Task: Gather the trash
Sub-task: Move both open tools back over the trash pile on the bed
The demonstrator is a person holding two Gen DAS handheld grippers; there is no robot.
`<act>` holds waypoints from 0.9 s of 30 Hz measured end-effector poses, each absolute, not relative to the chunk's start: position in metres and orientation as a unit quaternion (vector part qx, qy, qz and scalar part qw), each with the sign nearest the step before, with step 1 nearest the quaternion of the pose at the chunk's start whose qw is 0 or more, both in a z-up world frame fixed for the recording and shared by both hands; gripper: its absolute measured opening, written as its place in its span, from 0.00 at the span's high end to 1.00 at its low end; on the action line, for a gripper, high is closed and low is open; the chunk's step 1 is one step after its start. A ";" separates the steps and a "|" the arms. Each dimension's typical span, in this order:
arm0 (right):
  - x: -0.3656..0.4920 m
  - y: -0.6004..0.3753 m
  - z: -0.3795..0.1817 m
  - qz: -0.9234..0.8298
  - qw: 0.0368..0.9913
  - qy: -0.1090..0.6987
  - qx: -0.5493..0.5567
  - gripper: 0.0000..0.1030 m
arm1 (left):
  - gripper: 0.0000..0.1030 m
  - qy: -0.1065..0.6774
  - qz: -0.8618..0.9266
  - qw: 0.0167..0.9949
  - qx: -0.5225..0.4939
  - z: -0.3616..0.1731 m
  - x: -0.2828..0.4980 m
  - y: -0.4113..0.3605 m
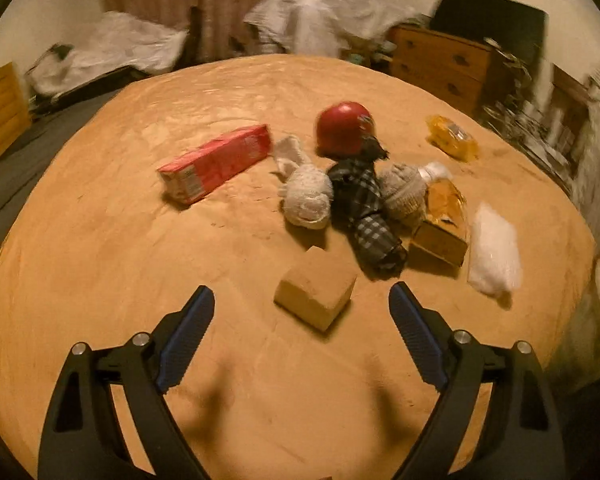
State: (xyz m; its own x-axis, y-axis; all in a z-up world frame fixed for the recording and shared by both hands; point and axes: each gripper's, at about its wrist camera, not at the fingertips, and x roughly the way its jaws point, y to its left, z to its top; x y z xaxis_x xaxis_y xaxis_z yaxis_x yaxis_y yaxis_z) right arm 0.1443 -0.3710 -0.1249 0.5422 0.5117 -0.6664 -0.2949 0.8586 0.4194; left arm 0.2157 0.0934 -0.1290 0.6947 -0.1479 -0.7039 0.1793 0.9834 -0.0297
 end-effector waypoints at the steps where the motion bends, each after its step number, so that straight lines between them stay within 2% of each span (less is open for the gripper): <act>1: 0.151 -0.363 -0.128 0.236 0.865 0.422 0.136 0.20 | 0.17 0.381 -0.100 0.919 0.033 -0.130 0.218 0.094; 7: 0.199 -0.311 -0.145 0.247 0.844 0.444 0.172 0.21 | 0.17 0.390 -0.149 0.906 0.070 -0.148 0.240 0.083; 9: 0.215 -0.294 -0.148 0.238 0.842 0.450 0.178 0.25 | 0.17 0.392 -0.154 0.904 0.074 -0.154 0.244 0.082; 15: 0.240 -0.266 -0.154 0.212 0.848 0.457 0.165 0.25 | 0.37 0.396 -0.170 0.900 0.068 -0.166 0.248 0.083; 23: 0.253 -0.254 -0.173 0.184 0.852 0.472 0.132 0.26 | 0.38 0.397 -0.167 0.901 0.054 -0.172 0.251 0.088; 25: 0.260 -0.248 -0.178 0.175 0.855 0.478 0.100 0.31 | 0.38 0.399 -0.168 0.900 0.055 -0.172 0.252 0.088; 27: 0.270 -0.248 -0.185 0.164 0.859 0.482 0.059 0.43 | 0.38 0.399 -0.168 0.900 0.055 -0.172 0.252 0.087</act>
State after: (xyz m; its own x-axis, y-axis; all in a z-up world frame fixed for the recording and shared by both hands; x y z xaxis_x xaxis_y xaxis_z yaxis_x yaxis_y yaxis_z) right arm 0.2699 -0.2481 -0.1850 0.4823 0.3385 -0.8080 -0.2245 0.9393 0.2595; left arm 0.2524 0.0875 -0.1721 0.6245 -0.2585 -0.7370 0.3466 0.9373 -0.0350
